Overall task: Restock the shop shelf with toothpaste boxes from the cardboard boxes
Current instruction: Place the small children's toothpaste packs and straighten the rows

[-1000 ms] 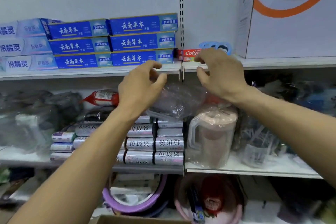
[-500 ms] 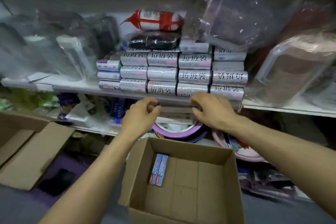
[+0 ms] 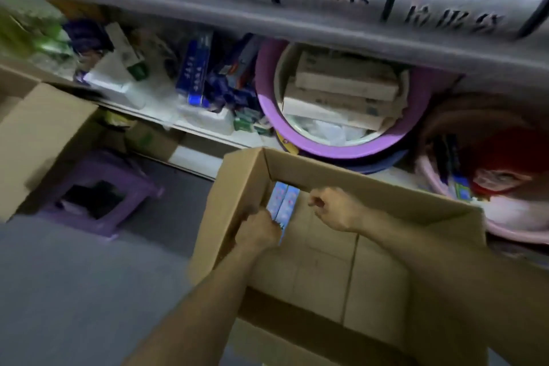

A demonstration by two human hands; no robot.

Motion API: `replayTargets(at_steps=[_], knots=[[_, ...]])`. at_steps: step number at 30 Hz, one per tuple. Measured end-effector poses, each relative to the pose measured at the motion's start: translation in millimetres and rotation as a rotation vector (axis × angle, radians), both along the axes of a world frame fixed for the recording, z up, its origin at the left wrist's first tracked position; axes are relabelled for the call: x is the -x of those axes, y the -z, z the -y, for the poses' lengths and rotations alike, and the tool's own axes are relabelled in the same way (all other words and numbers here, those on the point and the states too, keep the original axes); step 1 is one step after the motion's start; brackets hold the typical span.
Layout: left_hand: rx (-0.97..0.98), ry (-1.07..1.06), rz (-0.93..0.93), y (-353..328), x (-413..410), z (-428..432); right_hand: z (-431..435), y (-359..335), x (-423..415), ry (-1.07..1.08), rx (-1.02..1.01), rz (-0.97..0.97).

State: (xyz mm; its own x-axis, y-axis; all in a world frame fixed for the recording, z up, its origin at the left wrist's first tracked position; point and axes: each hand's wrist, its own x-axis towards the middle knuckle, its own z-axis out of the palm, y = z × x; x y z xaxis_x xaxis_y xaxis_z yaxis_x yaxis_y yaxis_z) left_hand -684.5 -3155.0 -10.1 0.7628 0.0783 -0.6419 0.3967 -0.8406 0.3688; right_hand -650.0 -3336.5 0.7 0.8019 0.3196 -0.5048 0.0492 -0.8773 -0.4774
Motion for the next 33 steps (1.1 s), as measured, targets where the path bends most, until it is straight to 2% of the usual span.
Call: replayTargets(at_steps=[3, 7, 9, 12, 15, 21, 24, 29, 33], knots=[[-0.042, 0.081, 0.047, 55, -6, 7, -7, 45, -12, -0.033, -0.010, 0.030], [0.010, -0.002, 0.259, 107, -8, 4, -18, 85, -20, -0.072, 0.070, -0.048], [0.072, -0.115, 0.164, 121, -8, 4, -20, 99, -19, -0.106, 0.148, -0.013], [0.063, -0.230, 0.092, 138, -9, 7, -21, 105, -18, -0.198, 0.266, 0.125], [0.225, -0.334, -0.050, 144, -13, 9, -24, 105, -21, -0.264, 0.378, 0.228], [0.336, -0.410, -0.314, 140, -14, 24, -13, 98, -19, -0.340, 0.473, 0.257], [0.338, -0.420, -0.319, 138, -6, 35, -2, 91, -11, -0.343, 0.456, 0.252], [0.452, -0.502, -0.248, 137, 6, 53, 13, 87, 4, -0.332, 0.438, 0.179], [0.530, -0.576, -0.365, 135, 11, 61, 22, 91, 12, -0.313, 0.399, 0.161]])
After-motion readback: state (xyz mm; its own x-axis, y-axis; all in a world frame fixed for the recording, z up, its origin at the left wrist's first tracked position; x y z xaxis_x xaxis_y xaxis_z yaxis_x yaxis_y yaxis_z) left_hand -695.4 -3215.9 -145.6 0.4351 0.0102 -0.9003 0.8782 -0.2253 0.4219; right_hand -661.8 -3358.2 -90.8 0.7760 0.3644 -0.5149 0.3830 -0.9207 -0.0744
